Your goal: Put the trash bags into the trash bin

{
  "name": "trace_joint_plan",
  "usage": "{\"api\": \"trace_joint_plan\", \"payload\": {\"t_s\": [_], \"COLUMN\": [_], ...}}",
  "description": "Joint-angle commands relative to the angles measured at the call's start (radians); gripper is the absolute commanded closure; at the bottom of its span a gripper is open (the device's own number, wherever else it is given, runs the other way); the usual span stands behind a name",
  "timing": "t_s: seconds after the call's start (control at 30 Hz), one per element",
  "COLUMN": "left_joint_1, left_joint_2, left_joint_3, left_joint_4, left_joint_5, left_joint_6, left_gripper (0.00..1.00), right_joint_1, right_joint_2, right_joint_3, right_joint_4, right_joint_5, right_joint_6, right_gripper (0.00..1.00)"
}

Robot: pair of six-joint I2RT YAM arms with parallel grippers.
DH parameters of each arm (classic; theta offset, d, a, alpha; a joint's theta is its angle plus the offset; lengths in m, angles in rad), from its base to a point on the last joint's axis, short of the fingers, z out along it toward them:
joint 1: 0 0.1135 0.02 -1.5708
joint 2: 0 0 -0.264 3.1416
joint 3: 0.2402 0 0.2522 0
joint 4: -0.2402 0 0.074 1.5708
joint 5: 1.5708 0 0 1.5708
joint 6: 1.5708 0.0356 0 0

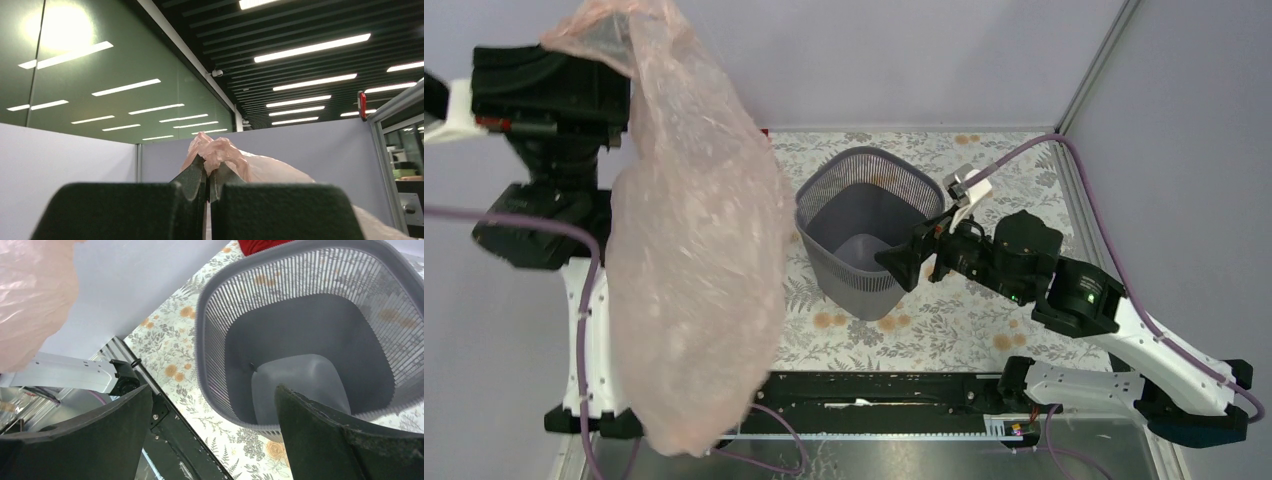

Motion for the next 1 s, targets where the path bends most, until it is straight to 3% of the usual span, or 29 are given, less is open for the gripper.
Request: {"api": "trace_joint_plan", "payload": {"t_s": [0.0, 0.17, 0.43, 0.63, 0.8, 0.97], "left_joint_1": [0.0, -0.082, -0.408, -0.466, -0.508, -0.51], "left_joint_2": [0.081, 0.155, 0.315, 0.395, 0.45, 0.44], "left_joint_3": [0.07, 0.108, 0.296, 0.297, 0.309, 0.251], "left_joint_4": [0.12, 0.149, -0.03, -0.012, -0.023, -0.098], "left_joint_5": [-0.035, -0.084, -0.083, -0.069, -0.006, 0.226], "left_joint_6": [-0.122, -0.121, 0.153, 0.142, 0.145, 0.171], "left_gripper": [1.0, 1.0, 1.0, 1.0, 1.0, 1.0], "right_joint_1": [0.005, 0.005, 0.005, 0.005, 0.005, 0.005], "right_joint_2": [-0.041, -0.074, -0.109, -0.171, -0.12, -0.082], "right_joint_3": [-0.055, -0.073, -0.095, -0.115, -0.097, -0.077], "right_joint_4": [0.018, 0.01, 0.009, 0.073, 0.08, 0.026], "right_joint_5": [0.104, 0.122, 0.213, 0.391, 0.363, 0.378], "right_joint_6": [0.056, 0.058, 0.088, 0.12, 0.073, 0.061], "right_gripper": [0.03, 0.03, 0.01, 0.0, 0.0, 0.0]}}
